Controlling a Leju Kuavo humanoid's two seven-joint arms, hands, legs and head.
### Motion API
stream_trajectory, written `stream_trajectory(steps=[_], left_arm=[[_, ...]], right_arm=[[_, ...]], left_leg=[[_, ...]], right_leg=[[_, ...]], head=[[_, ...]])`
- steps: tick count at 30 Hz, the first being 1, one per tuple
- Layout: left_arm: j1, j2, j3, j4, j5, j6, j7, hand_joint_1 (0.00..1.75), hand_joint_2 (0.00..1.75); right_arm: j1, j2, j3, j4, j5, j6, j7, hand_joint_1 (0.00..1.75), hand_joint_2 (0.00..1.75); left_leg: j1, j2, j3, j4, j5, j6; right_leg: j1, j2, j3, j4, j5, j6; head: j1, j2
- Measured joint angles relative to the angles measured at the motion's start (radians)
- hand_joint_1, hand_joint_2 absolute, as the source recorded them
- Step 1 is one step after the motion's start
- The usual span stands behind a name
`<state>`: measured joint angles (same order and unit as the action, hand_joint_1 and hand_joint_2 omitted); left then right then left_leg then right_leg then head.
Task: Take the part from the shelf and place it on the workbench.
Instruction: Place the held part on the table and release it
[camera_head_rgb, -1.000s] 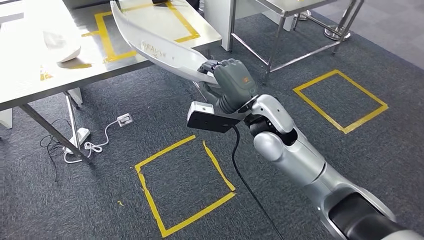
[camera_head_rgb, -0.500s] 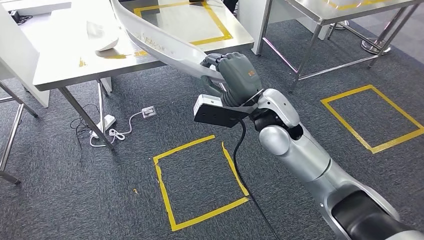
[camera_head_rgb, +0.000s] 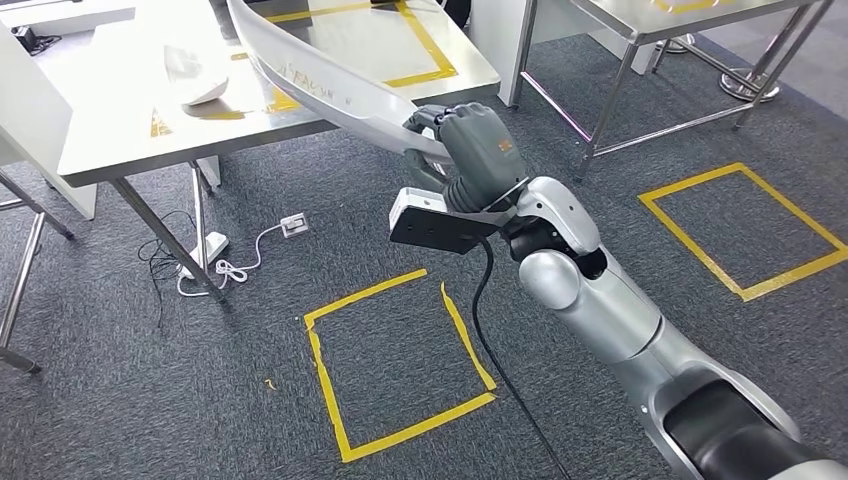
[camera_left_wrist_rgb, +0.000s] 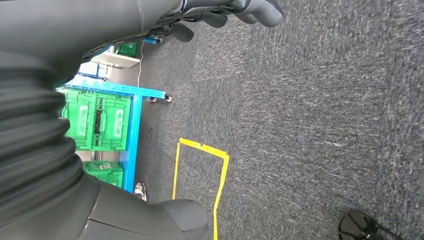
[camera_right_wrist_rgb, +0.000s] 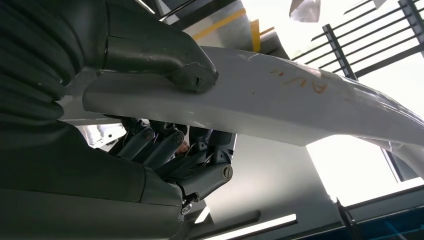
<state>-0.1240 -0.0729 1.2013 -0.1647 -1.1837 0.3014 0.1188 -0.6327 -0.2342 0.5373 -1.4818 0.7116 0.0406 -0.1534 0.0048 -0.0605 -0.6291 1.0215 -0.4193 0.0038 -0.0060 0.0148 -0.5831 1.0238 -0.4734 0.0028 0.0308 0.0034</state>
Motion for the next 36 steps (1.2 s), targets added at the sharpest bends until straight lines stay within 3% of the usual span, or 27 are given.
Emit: stream_trajectory(steps=[2, 3, 6, 7, 8, 11, 13, 15, 17, 19, 21, 22, 23, 24, 25, 27, 29, 32, 34, 36], left_arm=[[-0.001, -0.002, 0.0, 0.0, -0.001, 0.0, 0.0, 0.0, 1.75], [-0.001, -0.004, 0.0, 0.0, -0.002, 0.0, 0.0, 0.0, 1.75], [-0.001, -0.006, 0.0, 0.001, -0.004, 0.0, -0.001, 0.0, 1.75], [-0.001, -0.007, 0.0, 0.001, -0.005, 0.0, -0.001, 0.0, 1.75], [-0.001, -0.008, 0.0, 0.001, -0.005, 0.0, -0.001, 0.0, 1.75], [-0.002, -0.009, 0.0, 0.001, -0.005, 0.0, -0.001, 0.0, 1.75], [-0.003, -0.009, 0.0, 0.0, -0.006, 0.0, -0.002, 0.0, 1.75], [-0.003, -0.009, 0.0, 0.0, -0.008, 0.0, -0.003, 0.0, 1.75], [-0.003, -0.01, 0.0, 0.001, -0.009, 0.0, -0.003, 0.0, 1.75], [-0.005, -0.01, 0.0, 0.001, -0.011, 0.0, -0.003, 0.0, 1.75], [-0.005, -0.01, 0.0, 0.001, -0.012, 0.0, -0.002, 0.0, 1.75], [-0.005, -0.01, 0.0, 0.001, -0.013, 0.0, -0.002, 0.0, 1.75], [-0.004, -0.01, 0.0, 0.001, -0.013, 0.0, -0.001, 0.0, 1.75], [-0.004, -0.011, 0.0, 0.001, -0.013, 0.0, -0.001, 0.0, 1.75], [-0.003, -0.011, 0.0, 0.001, -0.014, 0.0, -0.001, 0.0, 1.75], [-0.004, -0.009, 0.0, 0.001, -0.014, -0.002, -0.001, 0.0, 1.75], [-0.005, -0.009, 0.0, 0.001, -0.015, -0.008, -0.002, 0.0, 1.75], [-0.003, -0.009, 0.0, 0.001, -0.016, -0.012, -0.002, 0.0, 1.75], [-0.004, -0.009, 0.0, 0.001, -0.016, -0.012, -0.003, 0.0, 1.75], [-0.005, -0.01, 0.0, 0.001, -0.016, -0.012, -0.005, 0.0, 1.75]], right_arm=[[0.001, -0.002, -0.002, 0.0, 0.001, -0.003, 0.002, 1.75, 1.75], [0.002, -0.004, -0.003, 0.0, 0.002, -0.005, 0.003, 1.75, 1.75], [0.013, -0.01, -0.006, 0.0, 0.006, -0.012, 0.007, 1.75, 1.75], [0.019, -0.012, -0.007, 0.001, 0.007, -0.013, 0.008, 1.75, 1.75], [0.024, -0.013, -0.007, 0.002, 0.008, -0.013, 0.008, 1.75, 1.75], [0.026, -0.016, -0.009, 0.002, 0.009, -0.015, 0.008, 1.75, 1.75], [0.024, -0.017, -0.011, 0.002, 0.009, -0.016, 0.008, 1.75, 1.75], [0.022, -0.017, -0.012, 0.002, 0.01, -0.017, 0.009, 1.75, 1.75], [0.019, -0.017, -0.013, 0.002, 0.011, -0.017, 0.01, 1.75, 1.75], [0.018, -0.017, -0.014, 0.003, 0.011, -0.017, 0.01, 1.75, 1.75], [0.021, -0.017, -0.014, 0.004, 0.011, -0.016, 0.01, 1.75, 1.75], [0.023, -0.017, -0.014, 0.005, 0.011, -0.016, 0.01, 1.75, 1.75], [0.024, -0.017, -0.014, 0.006, 0.011, -0.016, 0.01, 1.75, 1.75], [0.025, -0.017, -0.014, 0.006, 0.011, -0.016, 0.01, 1.75, 1.75], [0.024, -0.017, -0.014, 0.007, 0.011, -0.015, 0.01, 1.75, 1.75], [0.023, -0.017, -0.014, 0.007, 0.012, -0.016, 0.009, 1.75, 1.75], [0.023, -0.017, -0.014, 0.009, 0.013, -0.016, 0.009, 1.75, 1.75], [0.024, -0.018, -0.015, 0.011, 0.015, -0.018, 0.007, 1.75, 1.75], [0.023, -0.021, -0.016, 0.013, 0.017, -0.02, 0.005, 1.75, 1.75], [0.028, -0.025, -0.016, 0.014, 0.018, -0.021, 0.003, 1.75, 1.75]], left_leg=[[0.007, 0.003, 0.012, -0.019, 0.008, 0.003], [0.011, 0.005, 0.018, -0.028, 0.012, 0.005], [0.014, 0.008, 0.021, -0.029, 0.01, 0.006], [0.016, 0.008, 0.02, -0.026, 0.007, 0.004], [0.018, 0.007, 0.02, -0.022, 0.004, 0.001], [0.025, 0.004, 0.017, 0.001, -0.013, -0.018], [0.024, 0.001, 0.015, 0.012, -0.023, -0.034], [0.025, 0.0, 0.014, 0.009, -0.026, -0.048], [0.026, 0.015, 0.009, 0.021, -0.035, -0.057], [0.025, 0.041, -0.031, 0.106, -0.079, -0.061], [0.023, 0.052, -0.102, 0.242, -0.135, -0.061], [0.022, 0.053, -0.129, 0.287, -0.144, -0.059], [0.019, 0.054, -0.139, 0.296, -0.133, -0.054], [0.016, 0.054, -0.127, 0.264, -0.103, -0.047], [0.011, 0.056, -0.098, 0.2, -0.063, -0.036], [-0.003, 0.065, -0.034, 0.072, -0.015, -0.014], [-0.013, 0.07, -0.008, 0.022, -0.014, -0.002], [-0.01, 0.062, 0.01, 0.004, -0.019, 0.01], [-0.005, 0.057, 0.03, -0.005, -0.022, 0.018], [-0.004, 0.053, 0.038, -0.006, -0.028, 0.023]], right_leg=[[0.001, -0.002, -0.003, 0.014, -0.011, 0.008], [0.001, -0.003, -0.017, 0.047, -0.032, 0.012], [-0.006, -0.006, -0.112, 0.231, -0.117, 0.026], [-0.01, -0.006, -0.132, 0.266, -0.123, 0.03], [-0.013, -0.006, -0.132, 0.26, -0.107, 0.034], [-0.021, -0.003, -0.043, 0.08, -0.018, 0.044], [-0.019, 0.0, -0.013, 0.021, -0.002, 0.031], [-0.015, 0.0, -0.015, 0.024, -0.004, 0.007], [-0.015, -0.005, -0.011, 0.021, -0.004, -0.01], [-0.014, -0.012, -0.005, 0.019, -0.006, -0.023], [-0.009, -0.018, 0.0, 0.019, -0.013, -0.031], [-0.006, -0.021, 0.004, 0.019, -0.016, -0.033], [-0.003, -0.023, 0.008, 0.019, -0.021, -0.035], [0.0, -0.025, 0.014, 0.019, -0.026, -0.035], [0.003, -0.027, 0.022, 0.019, -0.031, -0.035], [0.007, -0.032, 0.034, 0.018, -0.043, -0.032], [0.007, -0.035, 0.039, 0.018, -0.047, -0.022], [0.005, -0.033, 0.04, 0.038, -0.046, -0.007], [0.002, -0.024, -0.001, 0.114, -0.068, 0.003], [-0.002, -0.017, -0.081, 0.234, -0.111, 0.015]], head=[[0.001, 0.0], [0.002, 0.0], [0.004, 0.0], [0.004, 0.0], [0.004, 0.0], [0.006, 0.0], [0.007, 0.0], [0.006, 0.0], [0.003, 0.0], [-0.003, 0.0], [-0.007, 0.0], [-0.008, 0.0], [-0.008, 0.0], [-0.008, 0.0], [-0.008, 0.0], [-0.007, 0.0], [-0.007, 0.0], [-0.006, 0.0], [-0.002, 0.0], [0.004, 0.0]])
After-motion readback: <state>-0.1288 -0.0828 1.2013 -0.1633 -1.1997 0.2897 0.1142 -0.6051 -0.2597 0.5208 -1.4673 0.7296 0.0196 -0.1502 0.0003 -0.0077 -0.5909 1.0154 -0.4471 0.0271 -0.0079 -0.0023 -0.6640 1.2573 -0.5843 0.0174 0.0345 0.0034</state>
